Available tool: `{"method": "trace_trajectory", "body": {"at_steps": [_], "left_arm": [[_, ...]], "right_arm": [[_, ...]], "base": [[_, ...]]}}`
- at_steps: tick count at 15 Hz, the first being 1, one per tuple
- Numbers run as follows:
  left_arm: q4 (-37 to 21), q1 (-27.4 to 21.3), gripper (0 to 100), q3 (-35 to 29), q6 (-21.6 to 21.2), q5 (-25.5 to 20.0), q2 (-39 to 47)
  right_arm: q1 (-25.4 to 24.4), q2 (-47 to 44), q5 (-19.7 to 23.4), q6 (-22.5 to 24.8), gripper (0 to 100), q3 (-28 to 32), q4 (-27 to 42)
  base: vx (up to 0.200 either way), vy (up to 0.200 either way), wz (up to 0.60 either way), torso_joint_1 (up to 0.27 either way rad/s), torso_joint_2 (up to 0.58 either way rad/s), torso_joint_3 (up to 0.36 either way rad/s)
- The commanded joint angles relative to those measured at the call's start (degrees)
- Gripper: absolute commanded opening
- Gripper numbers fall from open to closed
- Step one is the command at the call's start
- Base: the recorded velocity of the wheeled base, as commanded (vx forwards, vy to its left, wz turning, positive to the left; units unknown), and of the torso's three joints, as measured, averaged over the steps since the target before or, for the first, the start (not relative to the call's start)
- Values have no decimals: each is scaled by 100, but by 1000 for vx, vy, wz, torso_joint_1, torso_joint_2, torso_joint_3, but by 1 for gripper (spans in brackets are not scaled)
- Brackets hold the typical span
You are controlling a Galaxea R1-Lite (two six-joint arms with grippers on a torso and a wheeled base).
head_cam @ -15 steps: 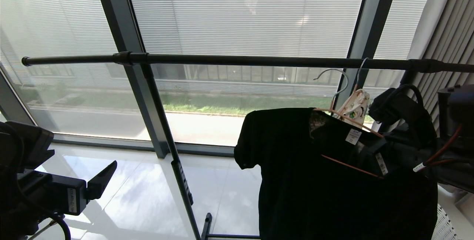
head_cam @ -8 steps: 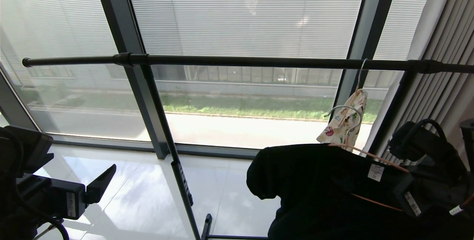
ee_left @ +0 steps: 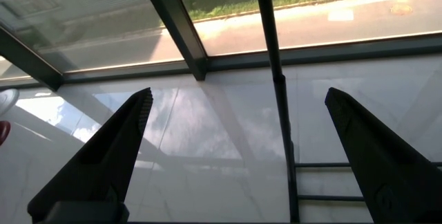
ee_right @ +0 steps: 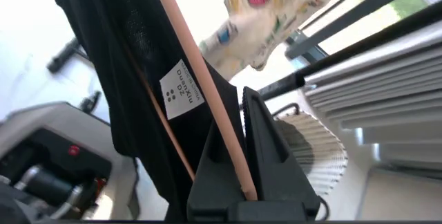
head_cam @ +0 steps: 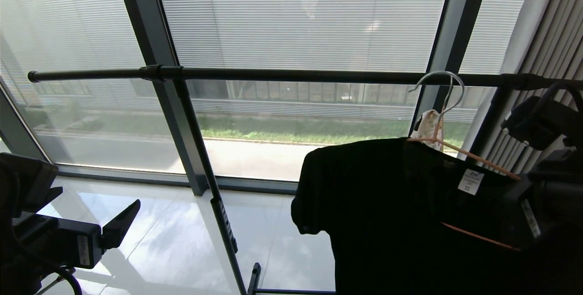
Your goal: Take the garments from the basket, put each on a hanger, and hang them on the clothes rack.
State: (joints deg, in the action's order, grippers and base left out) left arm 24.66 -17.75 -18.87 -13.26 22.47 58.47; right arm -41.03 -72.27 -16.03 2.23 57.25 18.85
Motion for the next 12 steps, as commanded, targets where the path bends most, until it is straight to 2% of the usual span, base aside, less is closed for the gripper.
{"method": "trace_trajectory", "body": {"at_steps": [1, 4, 7, 12], "left_arm": [[4, 8, 100, -11, -1, 3, -19], [4, 8, 100, -29, -1, 3, -28], [4, 0, 100, -20, -1, 3, -19], [4, 8, 100, -20, -10, 3, -19]], "right_arm": [[-370, -1141, -5, -768, 0, 1166, 233], [-511, -1677, -120, -1260, 0, 1808, 409], [-520, -2143, -726, -1533, 0, 2098, 400], [-379, -2371, -1289, -1735, 0, 2203, 400]], "base": [[0, 0, 0, 0, 0, 0], [0, 0, 0, 0, 0, 0], [0, 0, 0, 0, 0, 0], [0, 0, 0, 0, 0, 0]]}}
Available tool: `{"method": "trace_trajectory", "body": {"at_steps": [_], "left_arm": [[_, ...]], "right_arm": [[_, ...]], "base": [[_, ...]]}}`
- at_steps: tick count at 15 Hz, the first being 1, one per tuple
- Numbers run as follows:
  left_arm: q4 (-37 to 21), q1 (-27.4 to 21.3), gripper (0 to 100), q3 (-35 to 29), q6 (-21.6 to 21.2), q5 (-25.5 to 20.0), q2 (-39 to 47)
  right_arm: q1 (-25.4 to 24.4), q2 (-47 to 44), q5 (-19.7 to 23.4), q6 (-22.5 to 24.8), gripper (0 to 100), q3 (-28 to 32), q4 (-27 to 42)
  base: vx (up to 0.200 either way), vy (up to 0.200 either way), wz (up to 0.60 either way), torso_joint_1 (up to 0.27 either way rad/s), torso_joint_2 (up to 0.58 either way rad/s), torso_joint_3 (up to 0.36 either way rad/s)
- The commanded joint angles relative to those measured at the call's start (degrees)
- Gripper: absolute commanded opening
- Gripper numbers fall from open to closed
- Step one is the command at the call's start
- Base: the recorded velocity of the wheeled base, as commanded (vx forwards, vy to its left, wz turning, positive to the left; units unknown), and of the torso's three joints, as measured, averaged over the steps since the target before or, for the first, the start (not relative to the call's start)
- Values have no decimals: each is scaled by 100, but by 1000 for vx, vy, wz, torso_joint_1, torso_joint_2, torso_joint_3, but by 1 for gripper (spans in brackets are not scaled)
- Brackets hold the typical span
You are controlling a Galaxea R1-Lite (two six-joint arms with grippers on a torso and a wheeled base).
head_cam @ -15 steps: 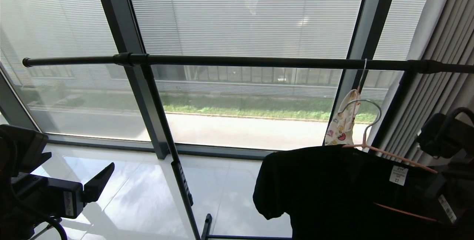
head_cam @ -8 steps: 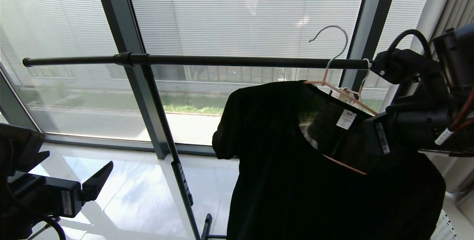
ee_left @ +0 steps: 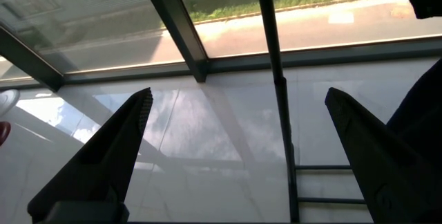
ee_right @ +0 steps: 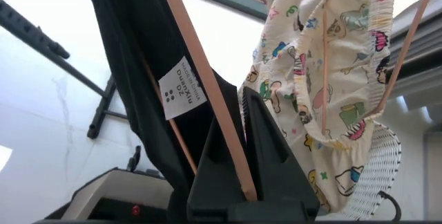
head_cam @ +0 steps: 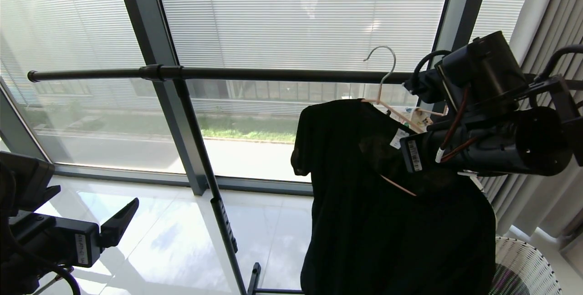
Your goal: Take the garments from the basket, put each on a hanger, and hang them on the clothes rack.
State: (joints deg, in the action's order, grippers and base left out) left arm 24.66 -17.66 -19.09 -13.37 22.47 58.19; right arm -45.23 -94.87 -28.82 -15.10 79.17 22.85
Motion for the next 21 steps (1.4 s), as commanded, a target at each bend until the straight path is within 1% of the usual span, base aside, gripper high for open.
{"method": "trace_trajectory", "body": {"at_steps": [1, 3, 7, 21], "left_arm": [[4, 0, 100, 2, 1, 3, 9], [4, 0, 100, 2, 1, 3, 9], [4, 0, 100, 2, -25, 3, 9], [4, 0, 100, 19, -16, 12, -9]], "right_arm": [[111, -120, -45, -1, 0, 20, 1], [339, -181, -159, -1, 0, 20, -17], [717, -269, -177, 7, 0, 29, -43], [779, -647, -177, 7, 0, 213, -78]], "base": [[0, 0, 0, 0, 0, 0], [0, 0, 0, 0, 0, 0], [0, 0, 0, 0, 0, 0], [0, 0, 0, 0, 0, 0]]}}
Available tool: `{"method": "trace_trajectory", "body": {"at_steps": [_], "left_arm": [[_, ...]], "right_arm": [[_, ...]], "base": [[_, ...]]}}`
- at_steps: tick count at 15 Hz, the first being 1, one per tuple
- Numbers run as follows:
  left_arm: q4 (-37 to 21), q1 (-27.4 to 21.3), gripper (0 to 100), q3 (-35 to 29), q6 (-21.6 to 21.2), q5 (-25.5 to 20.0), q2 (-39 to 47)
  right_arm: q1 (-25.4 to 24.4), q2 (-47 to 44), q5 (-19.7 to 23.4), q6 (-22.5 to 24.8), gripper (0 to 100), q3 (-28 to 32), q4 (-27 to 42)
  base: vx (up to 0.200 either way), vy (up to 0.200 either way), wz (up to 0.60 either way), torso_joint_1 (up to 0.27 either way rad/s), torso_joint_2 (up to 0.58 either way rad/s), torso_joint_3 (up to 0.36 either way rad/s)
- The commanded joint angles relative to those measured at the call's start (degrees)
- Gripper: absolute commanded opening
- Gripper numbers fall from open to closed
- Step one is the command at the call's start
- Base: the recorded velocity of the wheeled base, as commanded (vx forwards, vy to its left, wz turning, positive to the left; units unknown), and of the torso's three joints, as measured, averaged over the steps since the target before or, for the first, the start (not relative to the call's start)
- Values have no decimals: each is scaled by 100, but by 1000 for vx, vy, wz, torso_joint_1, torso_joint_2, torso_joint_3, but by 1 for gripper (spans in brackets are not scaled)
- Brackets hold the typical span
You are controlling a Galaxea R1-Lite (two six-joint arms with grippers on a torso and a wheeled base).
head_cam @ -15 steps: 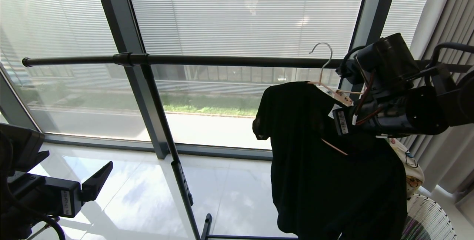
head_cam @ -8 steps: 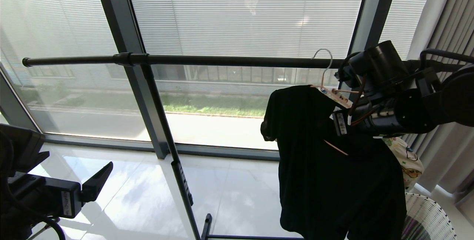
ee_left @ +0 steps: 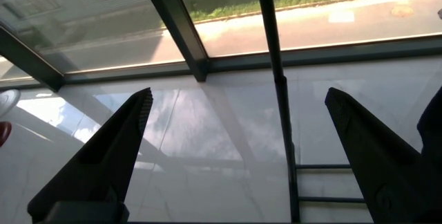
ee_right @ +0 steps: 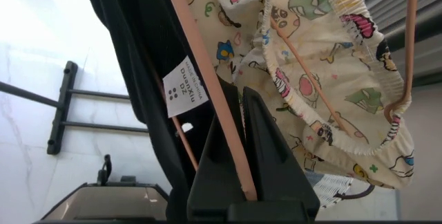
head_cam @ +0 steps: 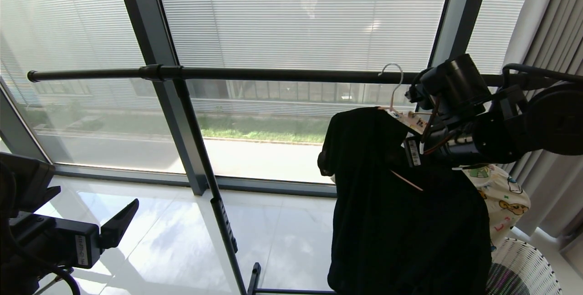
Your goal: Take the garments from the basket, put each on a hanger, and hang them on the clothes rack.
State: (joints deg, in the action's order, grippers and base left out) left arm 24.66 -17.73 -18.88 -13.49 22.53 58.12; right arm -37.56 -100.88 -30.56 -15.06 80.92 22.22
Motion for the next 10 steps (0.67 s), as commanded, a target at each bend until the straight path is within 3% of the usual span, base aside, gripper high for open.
{"method": "trace_trajectory", "body": {"at_steps": [1, 10], "left_arm": [[4, -3, 100, -1, 5, 6, -12], [-5, 6, 100, -1, -13, 15, -29]], "right_arm": [[47, -99, -2, 3, 0, 82, -51], [249, -406, -2, 3, 0, 381, -69]], "base": [[0, 0, 0, 0, 0, 0], [0, 0, 0, 0, 0, 0]]}}
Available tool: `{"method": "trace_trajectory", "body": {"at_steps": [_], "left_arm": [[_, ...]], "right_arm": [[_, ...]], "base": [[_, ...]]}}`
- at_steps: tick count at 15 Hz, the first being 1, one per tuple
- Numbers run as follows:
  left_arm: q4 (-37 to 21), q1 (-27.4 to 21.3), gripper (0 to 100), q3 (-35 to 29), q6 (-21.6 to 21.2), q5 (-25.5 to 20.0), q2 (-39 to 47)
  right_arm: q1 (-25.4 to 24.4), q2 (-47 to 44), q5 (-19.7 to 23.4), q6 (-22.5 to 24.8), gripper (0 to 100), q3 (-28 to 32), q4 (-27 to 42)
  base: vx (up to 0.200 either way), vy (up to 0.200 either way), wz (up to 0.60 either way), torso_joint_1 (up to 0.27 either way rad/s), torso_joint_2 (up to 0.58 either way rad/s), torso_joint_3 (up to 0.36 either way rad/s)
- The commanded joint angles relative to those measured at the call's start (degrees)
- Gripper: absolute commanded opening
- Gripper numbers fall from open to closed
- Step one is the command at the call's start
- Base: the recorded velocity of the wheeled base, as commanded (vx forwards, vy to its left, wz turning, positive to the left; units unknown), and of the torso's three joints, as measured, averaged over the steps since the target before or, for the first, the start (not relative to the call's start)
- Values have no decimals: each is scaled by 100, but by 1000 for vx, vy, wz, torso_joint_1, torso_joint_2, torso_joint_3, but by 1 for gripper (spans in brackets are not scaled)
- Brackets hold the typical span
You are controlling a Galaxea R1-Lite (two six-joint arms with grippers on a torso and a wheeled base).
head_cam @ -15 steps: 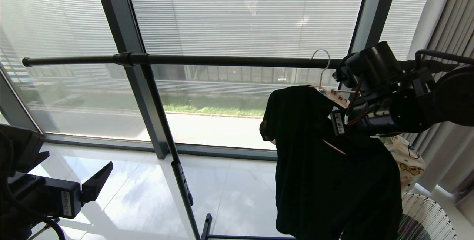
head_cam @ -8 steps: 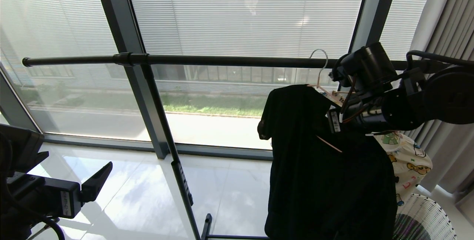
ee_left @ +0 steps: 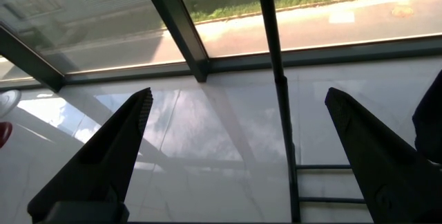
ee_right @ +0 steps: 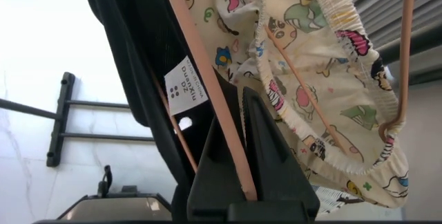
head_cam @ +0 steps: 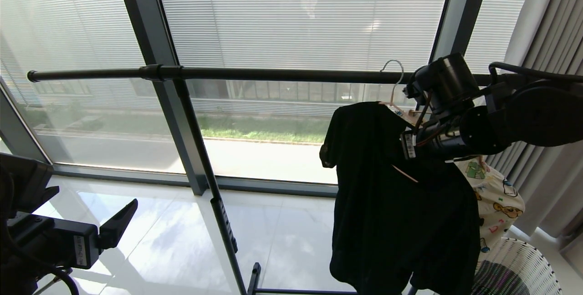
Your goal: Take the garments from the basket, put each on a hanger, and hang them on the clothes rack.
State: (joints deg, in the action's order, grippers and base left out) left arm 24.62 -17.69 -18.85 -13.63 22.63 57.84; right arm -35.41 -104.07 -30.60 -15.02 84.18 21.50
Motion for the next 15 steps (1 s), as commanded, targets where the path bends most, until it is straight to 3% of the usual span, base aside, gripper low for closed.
{"method": "trace_trajectory", "body": {"at_steps": [1, 9, 10, 15], "left_arm": [[-2, 2, 100, -5, -8, 5, -1], [-2, 2, 100, -5, 1, 5, -1], [-2, 2, 100, -5, 1, 5, 8], [-2, 55, 100, -14, 18, -4, -1]], "right_arm": [[61, -140, 1, -1, 0, 108, 12], [87, -263, 1, 8, 0, 134, 12], [87, -263, 1, 8, 100, 134, 12], [-27, 344, 1, 8, 100, 46, 73]], "base": [[0, 0, 0, 0, 0, 0], [0, 0, 0, 0, 0, 0], [0, 0, 0, 0, 0, 0], [0, 0, 0, 0, 0, 0]]}}
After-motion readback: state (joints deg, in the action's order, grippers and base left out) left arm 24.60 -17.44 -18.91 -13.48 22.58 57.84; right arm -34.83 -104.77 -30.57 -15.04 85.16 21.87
